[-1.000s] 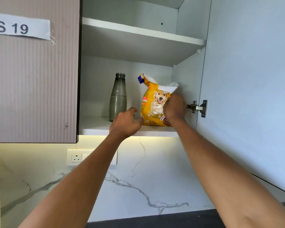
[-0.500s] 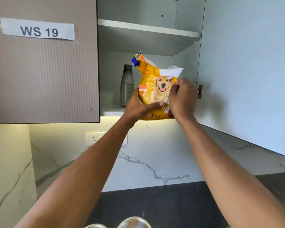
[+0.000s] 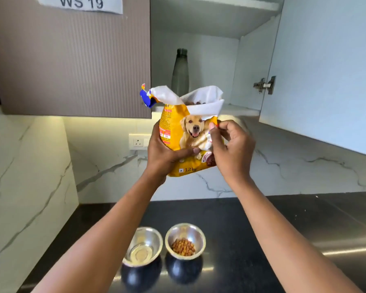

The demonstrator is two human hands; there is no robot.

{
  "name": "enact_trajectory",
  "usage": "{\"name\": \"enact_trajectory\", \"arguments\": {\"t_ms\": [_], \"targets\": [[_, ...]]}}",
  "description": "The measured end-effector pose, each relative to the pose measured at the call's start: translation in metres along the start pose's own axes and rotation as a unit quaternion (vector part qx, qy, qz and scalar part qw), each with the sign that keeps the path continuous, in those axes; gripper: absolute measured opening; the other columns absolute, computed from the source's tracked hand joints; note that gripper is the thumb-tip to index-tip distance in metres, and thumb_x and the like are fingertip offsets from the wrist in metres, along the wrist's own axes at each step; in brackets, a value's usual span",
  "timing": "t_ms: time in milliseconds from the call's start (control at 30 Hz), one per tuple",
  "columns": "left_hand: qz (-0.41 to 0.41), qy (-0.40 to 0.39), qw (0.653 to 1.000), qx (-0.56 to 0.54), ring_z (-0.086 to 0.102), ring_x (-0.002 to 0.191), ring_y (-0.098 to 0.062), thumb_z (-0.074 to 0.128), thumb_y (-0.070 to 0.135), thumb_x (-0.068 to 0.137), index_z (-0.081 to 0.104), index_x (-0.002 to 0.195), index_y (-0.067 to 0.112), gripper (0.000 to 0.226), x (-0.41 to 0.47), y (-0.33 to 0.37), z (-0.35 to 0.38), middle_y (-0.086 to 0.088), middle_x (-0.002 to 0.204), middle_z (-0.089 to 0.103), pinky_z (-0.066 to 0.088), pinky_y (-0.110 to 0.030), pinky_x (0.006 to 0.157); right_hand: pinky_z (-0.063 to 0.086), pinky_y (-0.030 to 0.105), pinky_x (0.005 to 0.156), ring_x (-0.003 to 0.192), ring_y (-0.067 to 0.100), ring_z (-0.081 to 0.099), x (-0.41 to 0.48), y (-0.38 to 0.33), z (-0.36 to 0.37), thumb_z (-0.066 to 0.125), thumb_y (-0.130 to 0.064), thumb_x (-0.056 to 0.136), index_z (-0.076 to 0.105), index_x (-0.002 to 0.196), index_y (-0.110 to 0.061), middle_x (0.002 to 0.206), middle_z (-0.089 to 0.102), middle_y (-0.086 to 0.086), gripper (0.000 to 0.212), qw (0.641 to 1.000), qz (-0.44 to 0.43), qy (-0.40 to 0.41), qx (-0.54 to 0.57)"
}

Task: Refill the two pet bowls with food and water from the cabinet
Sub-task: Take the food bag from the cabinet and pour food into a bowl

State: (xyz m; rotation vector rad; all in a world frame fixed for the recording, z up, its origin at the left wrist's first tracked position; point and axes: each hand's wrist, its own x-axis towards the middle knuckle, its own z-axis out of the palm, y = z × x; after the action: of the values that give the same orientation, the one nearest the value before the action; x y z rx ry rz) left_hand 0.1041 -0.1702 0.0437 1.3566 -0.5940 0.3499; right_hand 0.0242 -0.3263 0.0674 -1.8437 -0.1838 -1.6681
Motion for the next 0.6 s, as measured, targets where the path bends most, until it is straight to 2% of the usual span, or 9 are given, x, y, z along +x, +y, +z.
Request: {"name": "enact_trajectory", "arguments": {"t_ms": [133,200,267,300,400,467,533,600], "targets": [[-0.013,0.026,1.000,0.000,0.070,0.112,-0.021,0.103,0.021,0.049,0.051,0.135,0.024,0.101,-0.034,-0.006,-0.034,-0.001,0.125,0.069,0.061,-0.050,0.088,0.063,0.044,0.068,0.084,0.010,0.076,-0.035,-0.010,-0.004,0.070,-0.035,0.100,0.076,0.094,-0.010,0.087,0.078,-0.004,0.026,0.994,0.049,-0.062,0.069],[-0.028,0.030,0.999,-0.017,0.071,0.111,-0.026,0.101,0.010,0.052,0.051,0.135,0.020,0.097,-0.051,-0.012,-0.050,-0.006,0.125,0.070,0.061,-0.055,0.088,0.061,0.051,0.068,0.083,0.016,0.075,-0.050,-0.004,-0.005,0.060,-0.035,0.104,0.075,0.089,-0.013,0.083,0.077,-0.003,0.030,0.987,0.085,-0.063,0.121],[-0.052,0.018,0.998,-0.034,0.072,0.110,-0.031,0.097,-0.001,0.055,0.052,0.135,0.018,0.094,-0.069,-0.019,-0.065,-0.010,0.124,0.071,0.060,-0.059,0.086,0.061,0.056,0.076,0.091,0.018,0.075,-0.060,0.010,0.002,0.058,-0.035,0.101,0.077,0.094,-0.020,0.091,0.079,-0.005,0.025,0.974,0.157,-0.063,0.153],[-0.064,0.010,0.997,-0.037,0.072,0.110,-0.032,0.097,-0.002,0.055,0.052,0.135,0.018,0.095,-0.078,-0.023,-0.071,-0.010,0.124,0.071,0.060,-0.060,0.086,0.062,0.054,0.081,0.096,0.016,0.075,-0.064,0.017,0.007,0.061,-0.035,0.098,0.077,0.099,-0.021,0.096,0.079,-0.005,0.021,0.960,0.208,-0.079,0.172],[-0.101,-0.014,0.994,-0.031,0.070,0.112,-0.037,0.098,0.002,0.053,0.051,0.137,0.020,0.098,-0.108,-0.039,-0.090,-0.014,0.126,0.069,0.058,-0.063,0.086,0.058,0.040,0.081,0.101,0.018,0.073,-0.088,0.022,0.021,0.063,-0.034,0.089,0.070,0.117,-0.013,0.111,0.076,0.007,0.036,0.867,0.353,-0.206,0.283],[-0.125,-0.019,0.991,-0.031,0.069,0.112,-0.039,0.100,0.006,0.052,0.054,0.135,0.020,0.096,-0.132,-0.049,-0.100,-0.015,0.125,0.070,0.057,-0.064,0.087,0.057,0.042,0.084,0.101,0.028,0.070,-0.114,0.021,0.023,0.059,-0.030,0.089,0.065,0.123,-0.002,0.115,0.072,0.021,0.045,0.793,0.397,-0.272,0.374],[-0.144,-0.015,0.989,-0.023,0.070,0.111,-0.038,0.100,0.011,0.049,0.057,0.131,0.020,0.093,-0.155,-0.058,-0.110,-0.014,0.122,0.071,0.057,-0.063,0.089,0.059,0.040,0.086,0.101,0.030,0.070,-0.144,0.021,0.019,0.056,-0.020,0.085,0.062,0.127,-0.001,0.114,0.070,0.022,0.047,0.723,0.442,-0.293,0.443],[-0.160,-0.015,0.987,-0.006,0.070,0.111,-0.037,0.100,0.015,0.047,0.058,0.128,0.019,0.091,-0.175,-0.067,-0.122,-0.014,0.121,0.072,0.056,-0.063,0.090,0.059,0.040,0.090,0.108,0.033,0.068,-0.172,0.026,0.015,0.054,-0.011,0.081,0.061,0.134,-0.002,0.121,0.069,0.022,0.053,0.679,0.473,-0.312,0.467]]}}
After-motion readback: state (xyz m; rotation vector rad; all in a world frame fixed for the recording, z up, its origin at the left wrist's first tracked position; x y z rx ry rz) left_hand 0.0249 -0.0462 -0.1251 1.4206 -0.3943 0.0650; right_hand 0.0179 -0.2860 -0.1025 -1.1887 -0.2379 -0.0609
